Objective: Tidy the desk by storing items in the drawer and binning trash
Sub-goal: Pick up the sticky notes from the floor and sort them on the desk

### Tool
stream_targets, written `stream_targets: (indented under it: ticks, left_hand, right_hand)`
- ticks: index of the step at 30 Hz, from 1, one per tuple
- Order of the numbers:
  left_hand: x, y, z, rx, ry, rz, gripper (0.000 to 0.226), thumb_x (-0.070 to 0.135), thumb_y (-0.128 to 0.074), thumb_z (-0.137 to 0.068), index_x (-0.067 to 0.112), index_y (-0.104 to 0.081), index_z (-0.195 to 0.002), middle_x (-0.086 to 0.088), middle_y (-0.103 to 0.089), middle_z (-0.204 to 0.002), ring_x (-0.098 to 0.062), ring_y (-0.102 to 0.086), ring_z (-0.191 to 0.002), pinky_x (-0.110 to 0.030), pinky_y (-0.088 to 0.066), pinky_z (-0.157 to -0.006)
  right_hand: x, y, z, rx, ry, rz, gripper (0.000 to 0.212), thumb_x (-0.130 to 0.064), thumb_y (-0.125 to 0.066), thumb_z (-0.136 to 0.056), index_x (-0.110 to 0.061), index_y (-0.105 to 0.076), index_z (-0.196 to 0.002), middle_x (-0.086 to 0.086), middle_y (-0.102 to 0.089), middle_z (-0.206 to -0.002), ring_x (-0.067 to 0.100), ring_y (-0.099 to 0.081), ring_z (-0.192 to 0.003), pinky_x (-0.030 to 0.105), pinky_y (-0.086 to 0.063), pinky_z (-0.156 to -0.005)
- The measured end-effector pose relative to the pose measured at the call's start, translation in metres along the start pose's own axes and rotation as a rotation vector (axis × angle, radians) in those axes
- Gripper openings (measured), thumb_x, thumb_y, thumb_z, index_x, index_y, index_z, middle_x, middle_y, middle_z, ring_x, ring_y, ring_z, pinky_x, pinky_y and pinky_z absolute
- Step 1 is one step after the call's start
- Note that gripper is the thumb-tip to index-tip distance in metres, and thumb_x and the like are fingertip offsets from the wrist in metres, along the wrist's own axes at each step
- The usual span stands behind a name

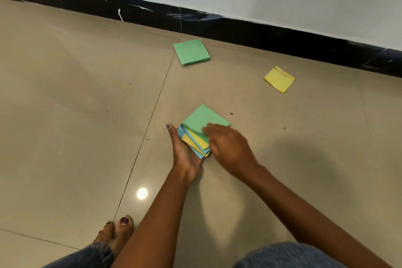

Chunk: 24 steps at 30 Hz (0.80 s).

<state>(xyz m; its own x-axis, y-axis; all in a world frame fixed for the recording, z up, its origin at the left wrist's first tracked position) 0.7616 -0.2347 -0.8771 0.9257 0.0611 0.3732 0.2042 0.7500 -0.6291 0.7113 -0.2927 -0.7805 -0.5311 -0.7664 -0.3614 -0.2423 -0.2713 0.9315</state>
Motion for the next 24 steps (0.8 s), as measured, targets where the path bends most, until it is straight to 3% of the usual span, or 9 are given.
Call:
stream_targets:
  ticks: [2,4,7,9,13,16,18,21,24]
  left_hand:
    - [0.000,-0.003,0.003,0.007,-0.010,-0.023,0.072,0.070,-0.038,-0.083,0.017,-0.057,-0.128,-0.010,-0.063,-0.125,-0.026,-0.060,-0.113,-0.039,-0.046,-0.098]
    - [-0.004,0.000,0.001,0.059,-0.013,-0.064,0.050,0.050,-0.057,-0.085,0.014,-0.061,-0.120,-0.011,-0.065,-0.120,-0.025,-0.065,-0.103,-0.038,-0.051,-0.090]
    - [-0.004,0.010,0.002,0.197,-0.047,-0.161,0.021,0.022,-0.063,-0.089,0.015,-0.061,-0.108,-0.009,-0.068,-0.099,-0.023,-0.065,-0.079,-0.028,-0.054,-0.052]
    - [-0.003,0.012,0.002,0.231,-0.046,-0.172,0.024,0.021,-0.064,-0.088,0.015,-0.061,-0.112,-0.010,-0.067,-0.102,-0.025,-0.064,-0.081,-0.024,-0.050,-0.044]
    - [-0.004,0.014,0.002,0.246,-0.038,-0.169,0.029,0.021,-0.066,-0.087,0.014,-0.061,-0.115,-0.012,-0.067,-0.112,-0.030,-0.064,-0.096,-0.025,-0.052,-0.047]
    - [-0.003,0.014,0.001,0.243,-0.056,-0.179,0.022,0.021,-0.065,-0.087,0.016,-0.062,-0.108,-0.013,-0.067,-0.113,-0.028,-0.065,-0.093,-0.025,-0.053,-0.049]
    - [-0.003,0.014,0.000,0.242,-0.061,-0.191,0.017,0.021,-0.065,-0.088,0.017,-0.062,-0.104,-0.013,-0.067,-0.112,-0.027,-0.065,-0.088,-0.024,-0.051,-0.047]
    - [-0.003,0.015,-0.001,0.249,-0.059,-0.221,0.009,0.022,-0.065,-0.088,0.019,-0.063,-0.096,-0.012,-0.068,-0.109,-0.028,-0.065,-0.088,-0.024,-0.050,-0.048]
    - [-0.003,0.016,-0.001,0.253,-0.059,-0.213,0.008,0.021,-0.065,-0.088,0.019,-0.064,-0.095,-0.012,-0.068,-0.108,-0.030,-0.065,-0.094,-0.027,-0.050,-0.055]
  right_hand:
    - [-0.008,-0.027,0.011,-0.202,0.029,0.071,0.047,-0.020,-0.039,-0.089,-0.012,-0.049,-0.134,0.011,-0.046,-0.143,0.025,-0.043,-0.132,0.040,-0.039,-0.102]
    - [0.002,-0.030,0.012,-0.283,-0.064,-0.025,0.047,-0.024,-0.039,-0.094,-0.018,-0.041,-0.140,0.002,-0.034,-0.151,0.018,-0.027,-0.140,0.036,-0.026,-0.108]
    - [0.032,0.003,-0.007,-0.058,-0.234,-0.251,0.035,-0.022,-0.046,-0.088,-0.020,-0.063,-0.118,0.000,-0.060,-0.127,0.020,-0.047,-0.121,0.033,-0.035,-0.100]
    - [0.065,0.029,-0.024,0.138,-0.317,-0.236,0.033,-0.020,-0.045,-0.083,-0.016,-0.068,-0.108,0.004,-0.065,-0.114,0.026,-0.051,-0.110,0.037,-0.040,-0.095]
    - [0.157,0.052,-0.053,0.143,-0.490,0.169,0.036,-0.014,-0.045,-0.091,-0.008,-0.055,-0.124,0.015,-0.050,-0.130,0.033,-0.040,-0.121,0.039,-0.030,-0.097]
    - [0.221,0.056,-0.060,-0.052,-0.587,0.401,0.048,-0.026,-0.044,-0.095,0.001,-0.038,-0.135,0.024,-0.039,-0.138,0.039,-0.034,-0.127,0.046,-0.027,-0.103]
    - [0.240,0.051,-0.058,-0.203,-0.609,0.446,0.052,-0.033,-0.041,-0.098,0.003,-0.034,-0.135,0.027,-0.042,-0.134,0.040,-0.041,-0.122,0.046,-0.033,-0.099]
    - [0.232,0.055,-0.064,-0.230,-0.497,0.582,0.032,-0.011,-0.040,-0.097,0.008,-0.042,-0.122,0.028,-0.056,-0.117,0.042,-0.055,-0.104,0.045,-0.045,-0.084]
    - [0.223,0.054,-0.071,-0.314,-0.471,0.667,0.027,0.003,-0.040,-0.092,0.006,-0.053,-0.116,0.024,-0.059,-0.117,0.039,-0.057,-0.105,0.041,-0.045,-0.084]
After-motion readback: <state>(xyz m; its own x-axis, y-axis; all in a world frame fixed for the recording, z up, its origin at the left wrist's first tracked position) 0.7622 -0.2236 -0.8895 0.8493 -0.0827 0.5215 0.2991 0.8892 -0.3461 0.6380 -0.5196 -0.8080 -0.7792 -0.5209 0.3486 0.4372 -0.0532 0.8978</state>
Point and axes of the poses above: each hand's wrist, its own z-axis away from the middle knuckle, its own y-axis out of the back of the hand, x = y × z, the point moved 9 cm from there along -z, towards the middle knuckle
